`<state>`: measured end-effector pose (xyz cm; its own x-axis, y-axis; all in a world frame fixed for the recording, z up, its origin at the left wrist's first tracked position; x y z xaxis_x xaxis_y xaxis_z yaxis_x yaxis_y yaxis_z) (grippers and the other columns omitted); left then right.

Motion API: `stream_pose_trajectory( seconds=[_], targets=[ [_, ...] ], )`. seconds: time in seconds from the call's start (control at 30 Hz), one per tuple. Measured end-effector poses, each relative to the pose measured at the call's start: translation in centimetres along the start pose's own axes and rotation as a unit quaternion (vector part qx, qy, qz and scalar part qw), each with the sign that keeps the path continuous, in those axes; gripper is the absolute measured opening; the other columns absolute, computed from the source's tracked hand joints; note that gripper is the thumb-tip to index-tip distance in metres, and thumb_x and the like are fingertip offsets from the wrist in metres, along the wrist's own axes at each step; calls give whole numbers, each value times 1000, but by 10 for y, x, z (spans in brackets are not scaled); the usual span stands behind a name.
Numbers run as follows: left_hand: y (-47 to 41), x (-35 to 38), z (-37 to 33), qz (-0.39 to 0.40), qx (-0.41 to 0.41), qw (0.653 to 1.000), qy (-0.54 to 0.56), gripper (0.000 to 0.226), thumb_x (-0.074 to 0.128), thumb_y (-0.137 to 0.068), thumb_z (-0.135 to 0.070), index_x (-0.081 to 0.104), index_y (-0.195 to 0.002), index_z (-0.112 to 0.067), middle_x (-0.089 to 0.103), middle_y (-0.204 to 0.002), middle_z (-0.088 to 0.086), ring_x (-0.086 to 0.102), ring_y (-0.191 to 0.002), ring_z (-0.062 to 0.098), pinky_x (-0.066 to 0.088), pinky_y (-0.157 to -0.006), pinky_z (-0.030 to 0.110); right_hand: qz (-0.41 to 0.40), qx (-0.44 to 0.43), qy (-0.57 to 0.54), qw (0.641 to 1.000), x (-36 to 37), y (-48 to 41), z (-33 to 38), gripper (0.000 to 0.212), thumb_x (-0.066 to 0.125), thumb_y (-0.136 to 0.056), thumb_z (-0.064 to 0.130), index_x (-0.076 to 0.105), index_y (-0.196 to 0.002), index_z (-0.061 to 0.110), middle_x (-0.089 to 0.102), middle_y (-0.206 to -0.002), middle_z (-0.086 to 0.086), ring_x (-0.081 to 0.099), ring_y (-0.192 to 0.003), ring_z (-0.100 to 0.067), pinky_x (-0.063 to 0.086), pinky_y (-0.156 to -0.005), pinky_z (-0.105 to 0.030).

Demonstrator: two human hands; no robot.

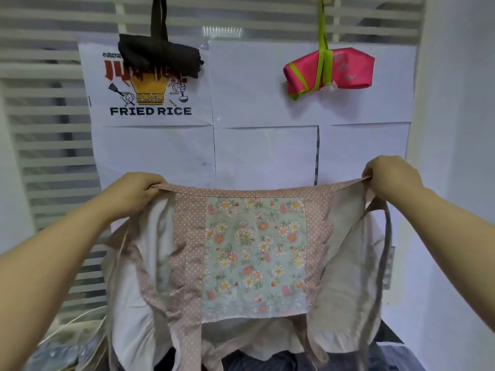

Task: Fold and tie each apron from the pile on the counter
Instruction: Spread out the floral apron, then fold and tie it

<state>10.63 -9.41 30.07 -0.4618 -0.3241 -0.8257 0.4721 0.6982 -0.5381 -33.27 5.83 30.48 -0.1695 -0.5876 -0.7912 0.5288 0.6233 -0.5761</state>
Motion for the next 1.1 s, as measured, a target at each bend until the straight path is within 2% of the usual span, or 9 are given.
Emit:
stream_pose_trajectory(
  seconds=[0.23,0.47,0.63,0.73,0.83,0.9,0.97,1.03,1.1],
  targets=[
    [8,5,14,-113,-90,988,-46,41,43,-76,16,68,-99,-7,66,-105,14,56,-101,35,40,-76,34,-62,16,-166,984,16,11,-3,32,46,-77,-11,72,-87,5,68,-84,-19,55,-71,-30,44,-64,-31],
    [16,18,35,-91,-203,973,-58,27,40,-96,-3,63,-101,9,61,-110,31,55,-100,44,38,-74,39,67,79,36,994,30,24,-13,14,50,-83,4,60,-74,8,53,-71,-7,45,-58,-21,32,-55,-26],
    [18,31,42,-67,-260,963,14,35,32,-101,-10,57,-103,14,55,-115,37,51,-104,45,40,-84,43,158,142,-54,976,42,25,-15,22,55,-90,20,56,-74,5,62,-71,-13,59,-58,-26,45,-59,-29],
    [22,35,43,-82,-254,962,53,31,40,-99,-14,59,-89,9,59,-102,32,53,-90,40,36,-71,39,243,196,-194,930,55,35,-16,33,39,-97,22,57,-88,-3,65,-76,-22,64,-58,-32,52,-63,-33],
    [29,31,40,-48,-228,968,93,22,56,-93,-19,58,-80,-2,63,-86,22,52,-68,29,34,-56,33,278,229,-296,885,62,51,-15,26,28,-93,9,53,-87,4,59,-63,-15,50,-48,-22,34,-51,-22],
    [33,28,42,1,-215,972,92,16,66,-88,-18,62,-80,-5,65,-78,17,53,-59,27,37,-52,28,227,272,-434,828,69,55,-17,29,24,-93,3,50,-78,6,53,-57,-12,44,-46,-20,30,-42,-18],
    [33,27,43,23,-194,980,41,10,68,-86,-16,67,-80,-7,68,-85,13,57,-68,24,38,-57,29,144,327,-559,748,78,56,-17,32,25,-93,1,53,-79,7,58,-55,-11,47,-39,-17,31,-33,-12],
    [31,29,41,-17,-190,981,31,12,60,-90,-13,70,-89,-8,69,-95,11,59,-80,27,40,-64,30,65,361,-628,687,84,57,-13,32,27,-93,3,58,-97,11,64,-77,-13,50,-36,-15,33,-32,-12],
    [30,30,36,-89,-206,972,67,18,52,-93,-10,68,-99,-6,67,-105,11,58,-94,32,40,-72,32,21,352,-660,664,85,59,-7,40,28,-97,5,52,-127,16,58,-105,-15,57,-51,-16,43,-40,-19]
  ],
)
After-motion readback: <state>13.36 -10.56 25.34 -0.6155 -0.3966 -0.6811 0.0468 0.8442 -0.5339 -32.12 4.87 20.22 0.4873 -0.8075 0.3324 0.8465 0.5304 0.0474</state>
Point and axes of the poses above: each hand's wrist, its own y-axis away from the middle knuckle, its own x-axis out of the palm, z = x × y, the point moved 2 cm from there along -y, towards the middle knuckle
